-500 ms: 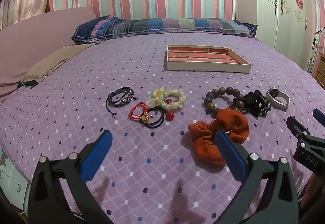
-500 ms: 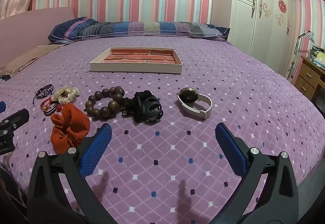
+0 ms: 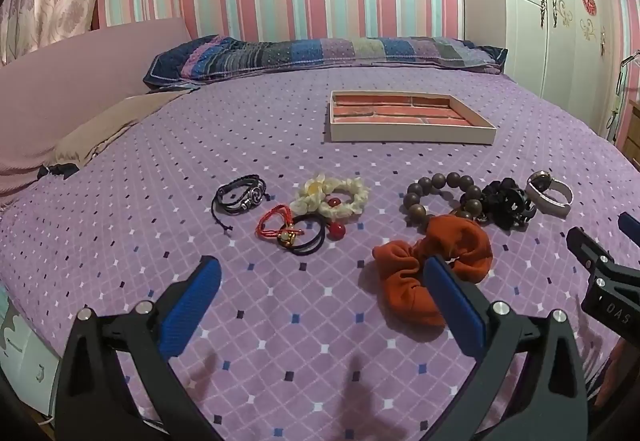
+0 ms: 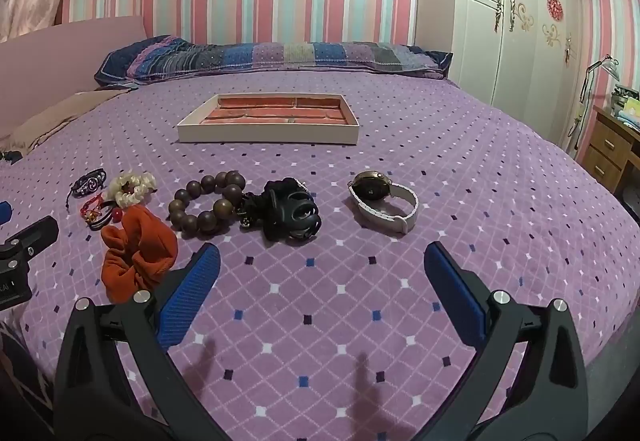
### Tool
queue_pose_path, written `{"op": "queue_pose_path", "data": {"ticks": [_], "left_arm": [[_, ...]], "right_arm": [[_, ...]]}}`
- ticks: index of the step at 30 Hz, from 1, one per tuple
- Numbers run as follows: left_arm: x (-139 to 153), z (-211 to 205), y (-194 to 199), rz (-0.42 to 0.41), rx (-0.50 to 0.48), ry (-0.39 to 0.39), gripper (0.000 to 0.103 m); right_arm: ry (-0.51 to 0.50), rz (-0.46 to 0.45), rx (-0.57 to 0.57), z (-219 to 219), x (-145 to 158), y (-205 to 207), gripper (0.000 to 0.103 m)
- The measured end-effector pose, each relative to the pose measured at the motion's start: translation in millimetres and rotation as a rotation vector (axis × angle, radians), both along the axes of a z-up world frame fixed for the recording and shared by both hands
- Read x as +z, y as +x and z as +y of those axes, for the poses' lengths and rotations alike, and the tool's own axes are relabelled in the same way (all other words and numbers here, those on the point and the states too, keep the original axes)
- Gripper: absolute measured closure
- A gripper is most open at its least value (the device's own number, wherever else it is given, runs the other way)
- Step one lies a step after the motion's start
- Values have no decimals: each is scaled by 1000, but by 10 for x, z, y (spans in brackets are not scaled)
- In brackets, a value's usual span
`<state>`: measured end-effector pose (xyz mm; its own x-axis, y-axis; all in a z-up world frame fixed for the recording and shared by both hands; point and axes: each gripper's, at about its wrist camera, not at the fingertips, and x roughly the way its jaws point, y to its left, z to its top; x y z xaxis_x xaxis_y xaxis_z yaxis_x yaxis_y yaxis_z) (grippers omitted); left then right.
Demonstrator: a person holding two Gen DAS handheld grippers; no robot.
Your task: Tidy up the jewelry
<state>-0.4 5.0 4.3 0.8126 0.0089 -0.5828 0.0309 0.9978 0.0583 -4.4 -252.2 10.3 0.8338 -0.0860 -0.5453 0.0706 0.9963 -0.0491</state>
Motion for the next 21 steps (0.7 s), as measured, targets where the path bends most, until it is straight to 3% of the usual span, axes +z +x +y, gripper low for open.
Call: {"op": "queue_pose_path", "data": {"ticks": [21], "left_arm": [[-19,-39,-2,-3,1,10,4]], "right_arm": [[4,10,-2,-9,-30,13,4]]}}
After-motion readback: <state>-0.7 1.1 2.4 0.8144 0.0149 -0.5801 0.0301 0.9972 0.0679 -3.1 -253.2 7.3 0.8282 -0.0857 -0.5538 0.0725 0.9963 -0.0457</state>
